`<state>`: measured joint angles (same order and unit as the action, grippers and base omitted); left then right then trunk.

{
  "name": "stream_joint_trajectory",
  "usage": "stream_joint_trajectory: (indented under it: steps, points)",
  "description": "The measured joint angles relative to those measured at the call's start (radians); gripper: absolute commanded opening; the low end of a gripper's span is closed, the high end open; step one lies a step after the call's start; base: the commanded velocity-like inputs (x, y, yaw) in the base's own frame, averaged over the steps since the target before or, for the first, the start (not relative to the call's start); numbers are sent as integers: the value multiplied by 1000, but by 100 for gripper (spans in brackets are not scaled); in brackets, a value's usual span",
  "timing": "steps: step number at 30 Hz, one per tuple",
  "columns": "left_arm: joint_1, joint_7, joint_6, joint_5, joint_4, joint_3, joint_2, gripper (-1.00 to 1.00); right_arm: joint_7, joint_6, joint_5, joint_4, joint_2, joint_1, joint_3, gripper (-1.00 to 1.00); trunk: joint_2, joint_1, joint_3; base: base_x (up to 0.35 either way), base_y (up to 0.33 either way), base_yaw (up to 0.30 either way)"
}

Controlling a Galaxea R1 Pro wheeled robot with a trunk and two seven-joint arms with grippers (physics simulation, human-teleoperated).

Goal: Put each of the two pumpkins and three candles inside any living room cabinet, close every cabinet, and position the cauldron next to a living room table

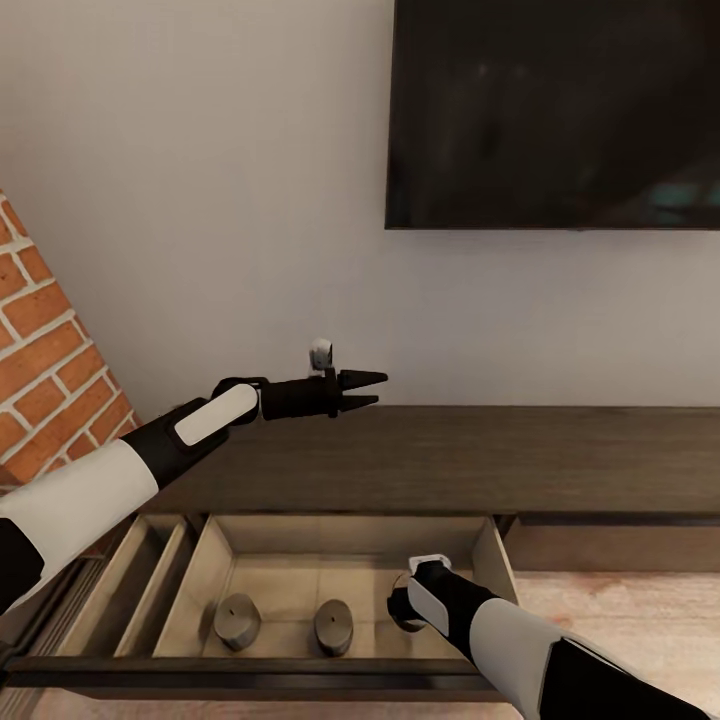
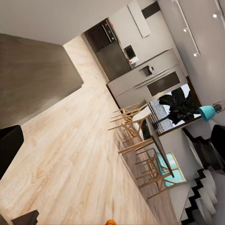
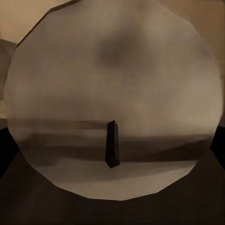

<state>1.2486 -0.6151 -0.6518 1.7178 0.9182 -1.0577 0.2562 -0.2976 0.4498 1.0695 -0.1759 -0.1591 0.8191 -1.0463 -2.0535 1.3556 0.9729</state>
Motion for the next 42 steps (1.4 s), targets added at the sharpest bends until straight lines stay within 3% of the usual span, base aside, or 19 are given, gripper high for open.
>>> stream_joint_trajectory:
  steps: [22,40,42]
  points:
    - [0,-4,-1,1,-27,2,1,100,1,6,5,-3,3,0,3,-100,-154,84,69,0,0,0]
    - [-6,-12,14,1,-29,1,3,100,1,11,11,-4,3,0,5,-100,-154,84,69,71,0,0]
    - [-6,-12,14,1,-30,1,2,100,5,43,18,-4,3,0,7,-100,-154,84,69,7,0,0]
